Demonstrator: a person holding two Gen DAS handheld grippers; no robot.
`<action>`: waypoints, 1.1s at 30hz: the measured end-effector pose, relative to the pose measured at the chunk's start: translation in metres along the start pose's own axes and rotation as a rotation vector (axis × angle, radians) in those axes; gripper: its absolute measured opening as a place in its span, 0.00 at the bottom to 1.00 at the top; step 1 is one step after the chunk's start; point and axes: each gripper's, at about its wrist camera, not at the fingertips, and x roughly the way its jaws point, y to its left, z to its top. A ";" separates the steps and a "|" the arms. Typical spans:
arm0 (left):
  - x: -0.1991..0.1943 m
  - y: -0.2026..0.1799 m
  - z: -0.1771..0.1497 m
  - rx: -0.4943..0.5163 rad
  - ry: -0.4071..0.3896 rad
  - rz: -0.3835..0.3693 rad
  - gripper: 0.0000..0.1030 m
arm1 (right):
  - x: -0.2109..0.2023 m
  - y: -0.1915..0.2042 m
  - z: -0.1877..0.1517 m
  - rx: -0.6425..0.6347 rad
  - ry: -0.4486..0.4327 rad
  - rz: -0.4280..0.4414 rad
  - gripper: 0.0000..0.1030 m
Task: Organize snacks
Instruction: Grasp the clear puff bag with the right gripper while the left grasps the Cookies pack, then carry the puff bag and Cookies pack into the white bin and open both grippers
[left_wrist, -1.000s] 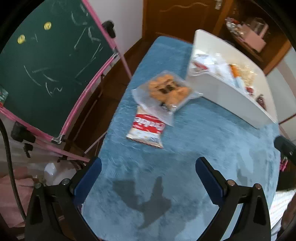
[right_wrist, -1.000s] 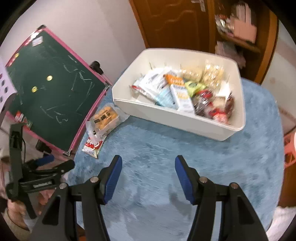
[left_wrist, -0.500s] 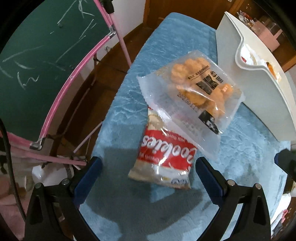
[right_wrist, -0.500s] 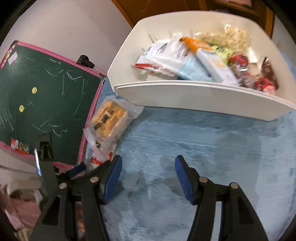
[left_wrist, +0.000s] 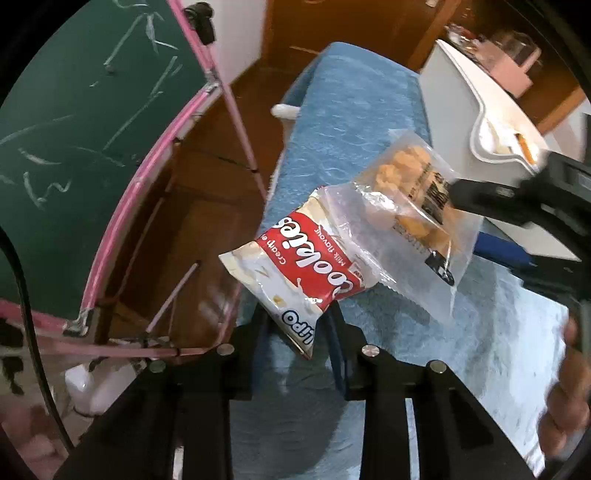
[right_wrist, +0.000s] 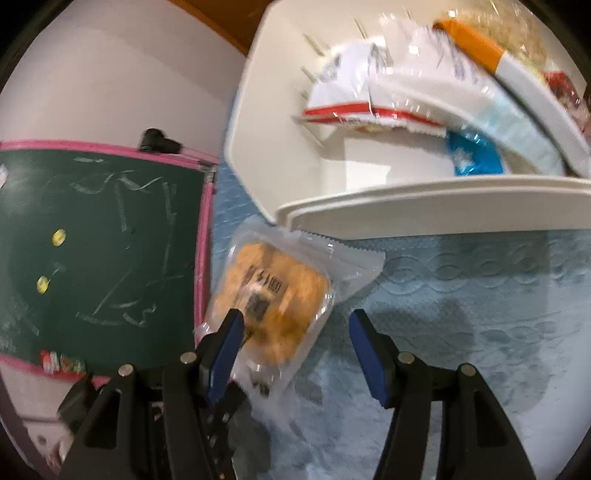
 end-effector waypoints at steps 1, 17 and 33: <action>-0.001 0.000 0.000 0.024 -0.002 -0.005 0.22 | 0.005 0.000 0.001 0.015 0.004 -0.001 0.58; -0.039 -0.021 -0.017 0.257 -0.056 -0.163 0.15 | -0.065 -0.045 -0.036 0.037 -0.110 -0.006 0.31; -0.191 -0.148 0.031 0.460 -0.404 -0.316 0.15 | -0.263 -0.085 -0.054 0.042 -0.456 -0.036 0.23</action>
